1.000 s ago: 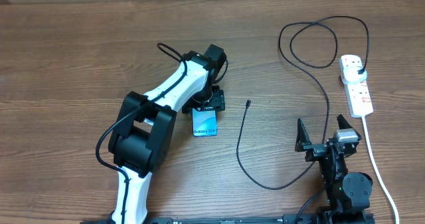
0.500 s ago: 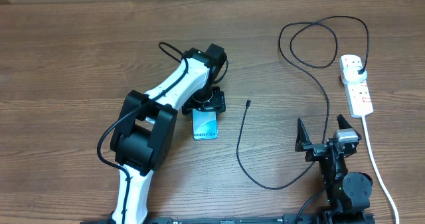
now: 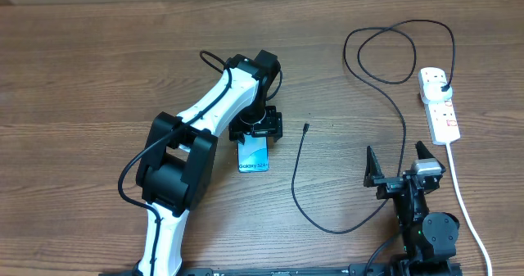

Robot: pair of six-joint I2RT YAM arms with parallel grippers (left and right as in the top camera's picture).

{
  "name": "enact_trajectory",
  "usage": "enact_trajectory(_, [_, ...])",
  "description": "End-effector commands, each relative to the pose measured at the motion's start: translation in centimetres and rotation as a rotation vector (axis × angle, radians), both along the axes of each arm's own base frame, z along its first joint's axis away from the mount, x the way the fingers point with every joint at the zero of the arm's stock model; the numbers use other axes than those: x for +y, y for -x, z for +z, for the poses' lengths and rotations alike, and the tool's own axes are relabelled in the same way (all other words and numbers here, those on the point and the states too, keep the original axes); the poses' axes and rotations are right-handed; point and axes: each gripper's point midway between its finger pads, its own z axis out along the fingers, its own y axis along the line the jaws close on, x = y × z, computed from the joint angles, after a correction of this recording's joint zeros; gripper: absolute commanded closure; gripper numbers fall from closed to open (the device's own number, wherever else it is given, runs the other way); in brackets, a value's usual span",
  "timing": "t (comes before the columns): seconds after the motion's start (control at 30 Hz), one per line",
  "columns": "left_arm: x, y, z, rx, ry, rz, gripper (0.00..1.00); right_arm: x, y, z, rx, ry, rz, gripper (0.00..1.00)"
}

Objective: Plug charger to phone and switch on socket

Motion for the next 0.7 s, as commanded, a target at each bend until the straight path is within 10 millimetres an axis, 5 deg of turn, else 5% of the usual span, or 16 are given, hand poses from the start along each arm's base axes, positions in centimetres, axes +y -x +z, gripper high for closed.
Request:
enact_trajectory(0.0, [-1.1,-0.4,0.7,0.010,0.082,-0.018,0.19,-0.2,0.0,-0.2,-0.002,0.001,-0.008,0.00])
enact_trajectory(0.23, [-1.2,-0.5,1.1,0.039,0.171,-0.013,0.20,-0.2,0.0,-0.2,-0.002,0.001,-0.008,0.00])
enact_trajectory(0.5, [1.4,-1.6,0.4,-0.016,0.034,-0.003,0.00,-0.2,0.0,-0.2,-0.002,0.001,-0.008,0.00])
enact_trajectory(0.67, [3.4,-1.8,0.1,-0.047,-0.122,0.053,0.00,-0.2,0.0,-0.2,-0.002,0.001,-0.008,0.00])
